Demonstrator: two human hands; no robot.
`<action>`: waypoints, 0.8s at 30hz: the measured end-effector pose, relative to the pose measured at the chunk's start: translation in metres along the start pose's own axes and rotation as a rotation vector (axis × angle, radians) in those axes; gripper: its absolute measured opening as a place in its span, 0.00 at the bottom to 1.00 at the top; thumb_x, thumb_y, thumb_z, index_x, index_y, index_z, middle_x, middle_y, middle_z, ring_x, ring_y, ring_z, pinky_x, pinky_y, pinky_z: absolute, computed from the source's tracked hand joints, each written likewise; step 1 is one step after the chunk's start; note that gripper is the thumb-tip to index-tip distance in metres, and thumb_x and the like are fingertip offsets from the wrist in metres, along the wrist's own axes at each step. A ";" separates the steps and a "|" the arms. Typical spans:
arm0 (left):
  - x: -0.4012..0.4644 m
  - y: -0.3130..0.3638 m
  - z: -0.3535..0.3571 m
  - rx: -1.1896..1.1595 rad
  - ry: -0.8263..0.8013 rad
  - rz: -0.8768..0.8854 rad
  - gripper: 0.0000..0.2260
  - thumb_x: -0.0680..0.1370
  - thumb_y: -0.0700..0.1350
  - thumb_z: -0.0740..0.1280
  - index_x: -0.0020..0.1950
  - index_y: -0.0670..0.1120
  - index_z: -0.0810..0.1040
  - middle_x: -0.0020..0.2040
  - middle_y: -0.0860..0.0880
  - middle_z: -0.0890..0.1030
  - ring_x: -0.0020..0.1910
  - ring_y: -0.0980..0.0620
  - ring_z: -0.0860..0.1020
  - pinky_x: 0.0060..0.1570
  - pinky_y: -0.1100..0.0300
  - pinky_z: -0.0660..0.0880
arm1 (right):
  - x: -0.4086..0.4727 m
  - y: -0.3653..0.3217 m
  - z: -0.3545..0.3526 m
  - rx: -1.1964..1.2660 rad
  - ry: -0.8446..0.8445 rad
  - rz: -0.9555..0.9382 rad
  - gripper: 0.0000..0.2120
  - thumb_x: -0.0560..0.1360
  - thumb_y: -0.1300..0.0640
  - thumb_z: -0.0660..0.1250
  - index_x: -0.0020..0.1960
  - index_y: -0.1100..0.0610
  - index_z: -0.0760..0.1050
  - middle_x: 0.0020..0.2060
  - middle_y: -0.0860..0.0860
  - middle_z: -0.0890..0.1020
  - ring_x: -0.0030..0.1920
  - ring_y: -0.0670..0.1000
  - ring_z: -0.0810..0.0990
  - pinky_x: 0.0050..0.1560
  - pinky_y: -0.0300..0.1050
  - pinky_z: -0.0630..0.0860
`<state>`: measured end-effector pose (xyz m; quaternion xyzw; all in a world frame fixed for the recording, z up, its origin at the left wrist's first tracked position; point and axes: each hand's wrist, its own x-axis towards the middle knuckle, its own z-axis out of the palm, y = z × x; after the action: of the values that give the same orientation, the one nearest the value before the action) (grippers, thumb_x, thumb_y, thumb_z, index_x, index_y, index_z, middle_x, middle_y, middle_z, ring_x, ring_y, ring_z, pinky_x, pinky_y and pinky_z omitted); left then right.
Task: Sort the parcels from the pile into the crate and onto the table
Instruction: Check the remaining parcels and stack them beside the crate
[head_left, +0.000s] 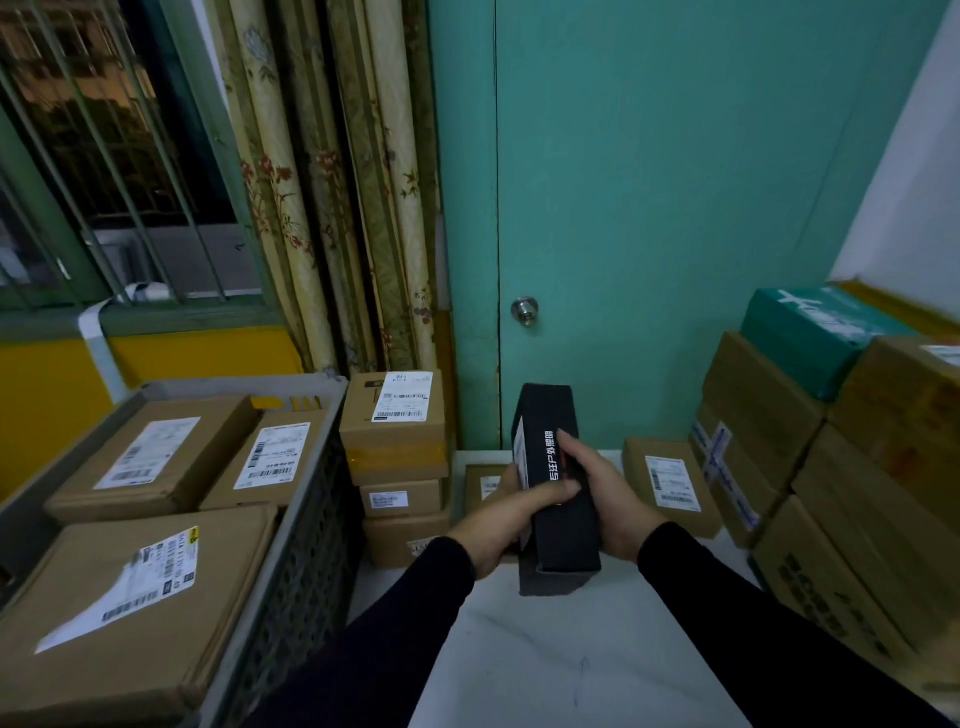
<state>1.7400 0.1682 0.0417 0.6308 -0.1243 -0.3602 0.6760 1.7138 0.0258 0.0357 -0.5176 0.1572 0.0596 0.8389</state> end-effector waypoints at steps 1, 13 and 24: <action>-0.001 0.000 0.001 0.006 -0.009 -0.002 0.24 0.77 0.47 0.74 0.71 0.51 0.71 0.59 0.49 0.84 0.54 0.53 0.84 0.44 0.64 0.80 | -0.001 -0.001 0.000 -0.016 0.002 -0.002 0.22 0.78 0.42 0.64 0.61 0.59 0.80 0.49 0.58 0.85 0.46 0.55 0.85 0.53 0.51 0.81; 0.002 0.003 -0.002 0.100 -0.015 0.014 0.21 0.79 0.52 0.70 0.71 0.55 0.70 0.61 0.50 0.82 0.56 0.54 0.83 0.43 0.64 0.80 | 0.009 0.006 -0.009 -0.100 0.049 -0.082 0.38 0.65 0.37 0.76 0.70 0.52 0.74 0.59 0.57 0.84 0.57 0.57 0.84 0.61 0.56 0.80; 0.017 -0.010 -0.015 0.333 0.251 -0.005 0.36 0.66 0.61 0.78 0.70 0.55 0.69 0.59 0.48 0.81 0.54 0.48 0.83 0.55 0.52 0.82 | 0.019 0.017 -0.011 -0.257 0.029 -0.042 0.22 0.77 0.40 0.70 0.68 0.47 0.74 0.59 0.50 0.85 0.61 0.55 0.83 0.67 0.61 0.76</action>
<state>1.7582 0.1694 0.0249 0.7742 -0.0952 -0.2548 0.5716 1.7253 0.0228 0.0103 -0.6250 0.1497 0.0543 0.7642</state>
